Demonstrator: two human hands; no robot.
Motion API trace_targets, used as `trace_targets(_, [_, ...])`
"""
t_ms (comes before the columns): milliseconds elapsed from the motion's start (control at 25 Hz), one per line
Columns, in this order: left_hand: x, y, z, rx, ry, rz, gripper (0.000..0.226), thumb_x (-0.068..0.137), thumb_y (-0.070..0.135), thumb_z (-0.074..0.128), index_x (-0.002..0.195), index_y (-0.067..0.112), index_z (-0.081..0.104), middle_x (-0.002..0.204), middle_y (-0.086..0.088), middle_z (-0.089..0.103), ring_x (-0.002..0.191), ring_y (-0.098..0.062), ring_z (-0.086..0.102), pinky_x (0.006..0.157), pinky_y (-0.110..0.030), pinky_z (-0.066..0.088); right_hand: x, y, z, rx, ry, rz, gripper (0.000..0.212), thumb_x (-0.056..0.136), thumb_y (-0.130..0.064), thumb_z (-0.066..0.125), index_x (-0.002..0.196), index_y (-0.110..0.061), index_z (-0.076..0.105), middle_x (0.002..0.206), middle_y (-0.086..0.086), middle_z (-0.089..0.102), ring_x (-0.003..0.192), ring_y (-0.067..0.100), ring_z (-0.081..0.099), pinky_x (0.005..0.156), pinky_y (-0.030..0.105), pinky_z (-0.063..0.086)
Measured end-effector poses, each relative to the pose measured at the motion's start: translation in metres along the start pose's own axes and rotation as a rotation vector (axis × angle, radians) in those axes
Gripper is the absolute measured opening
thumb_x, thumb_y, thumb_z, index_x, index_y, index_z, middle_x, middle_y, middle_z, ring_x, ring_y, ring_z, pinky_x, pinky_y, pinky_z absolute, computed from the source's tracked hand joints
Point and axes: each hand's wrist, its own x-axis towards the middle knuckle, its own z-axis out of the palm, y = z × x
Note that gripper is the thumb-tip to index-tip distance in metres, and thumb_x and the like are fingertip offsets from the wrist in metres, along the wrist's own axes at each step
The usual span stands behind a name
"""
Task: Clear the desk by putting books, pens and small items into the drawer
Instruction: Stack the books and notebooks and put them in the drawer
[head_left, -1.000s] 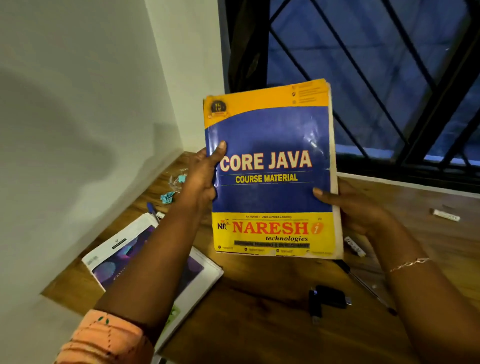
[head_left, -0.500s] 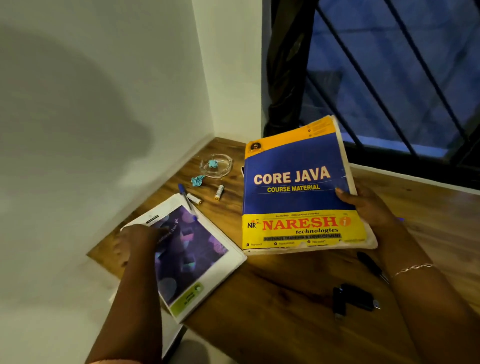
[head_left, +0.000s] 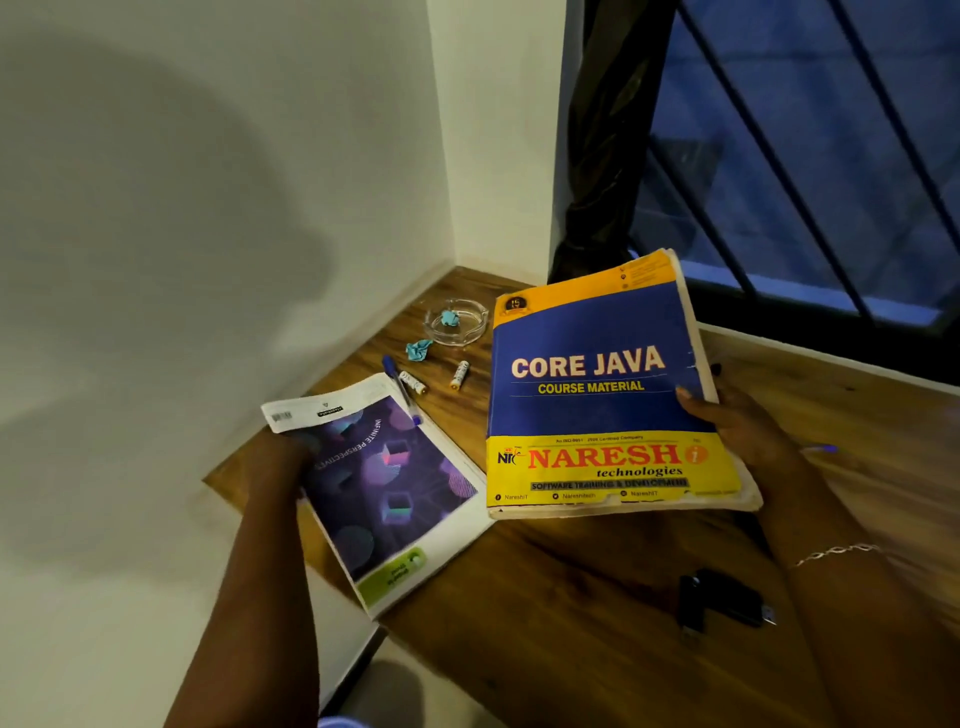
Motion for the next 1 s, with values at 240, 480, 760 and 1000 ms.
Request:
trace_targets(240, [-0.032,0.063,-0.031,0.014,0.064,0.359,0.018,0.074,0.003,0.070,0.074,0.005,0.052,0.079,-0.024,0.055,0.056,-0.024,0.051,0.040,-0.025,0.046,-0.002,0.003,-0.005,0.019,0.010,0.062,0.034,0.094,-0.013,0.046,0.127,-0.006,0.045,0.095,0.009,0.065,0.062,0.009,0.070,0.049,0.025,0.057])
trace_targets(480, [-0.098,0.143,-0.023,-0.060,0.180,1.040,0.023,0.080,0.024,0.061,0.072,0.032,0.041,0.060,0.007,0.059,0.049,-0.003,0.050,0.051,-0.026,0.042,-0.003,0.005,-0.012,-0.014,0.020,0.057,0.027,0.093,-0.014,0.048,0.120,-0.008,0.050,0.087,0.008,0.070,0.059,0.009,0.070,0.047,0.024,0.055])
trace_targets(760, [-0.129,0.092,0.086,0.163,-0.298,1.632,0.020,0.085,0.009,0.045,0.104,0.018,0.048,0.096,-0.008,0.067,0.087,-0.008,0.057,0.079,-0.004,0.042,-0.004,0.014,-0.016,0.081,0.045,0.116,0.018,0.095,-0.013,0.048,0.110,-0.010,0.058,0.093,0.011,0.068,0.061,0.015,0.069,0.047,0.022,0.054])
trace_targets(1000, [-0.081,0.041,0.116,0.287,-0.562,1.584,0.026,0.090,0.019,0.041,0.113,0.023,0.053,0.141,-0.010,0.044,0.137,-0.009,0.030,0.110,-0.028,0.030,-0.009,0.014,-0.026,0.018,0.108,0.025,0.056,0.073,-0.036,0.071,0.119,-0.009,0.056,0.115,0.019,0.064,0.085,0.023,0.065,0.067,0.029,0.056])
